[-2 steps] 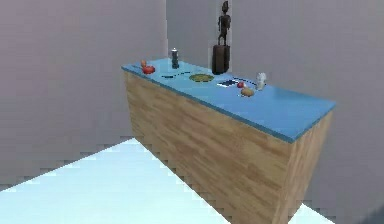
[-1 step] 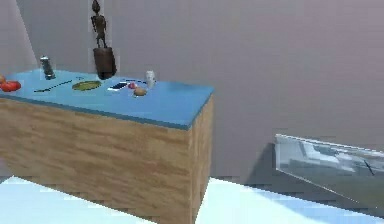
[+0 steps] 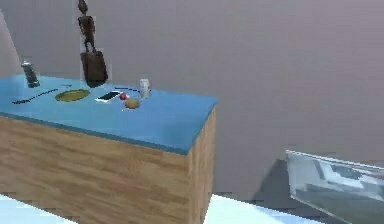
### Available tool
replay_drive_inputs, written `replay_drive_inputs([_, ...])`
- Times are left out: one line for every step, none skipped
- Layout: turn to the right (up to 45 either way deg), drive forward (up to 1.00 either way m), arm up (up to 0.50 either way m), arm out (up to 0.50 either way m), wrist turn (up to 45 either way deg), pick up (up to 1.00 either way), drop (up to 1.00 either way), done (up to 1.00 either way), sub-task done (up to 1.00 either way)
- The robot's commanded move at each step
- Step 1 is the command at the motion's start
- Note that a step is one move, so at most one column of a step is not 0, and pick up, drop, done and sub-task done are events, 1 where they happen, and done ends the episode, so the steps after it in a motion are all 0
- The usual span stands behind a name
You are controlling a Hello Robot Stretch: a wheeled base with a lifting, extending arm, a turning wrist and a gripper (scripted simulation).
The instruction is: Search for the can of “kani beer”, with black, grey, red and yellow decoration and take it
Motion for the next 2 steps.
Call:
replay_drive_inputs([21.0, 0.00, 0.00, 0.00, 0.0, 0.00, 0.00, 0.00, 0.00])
replay_drive_inputs([0.0, 0.25, 0.00, 0.00, 0.0, 0.00, 0.00, 0.00, 0.00])
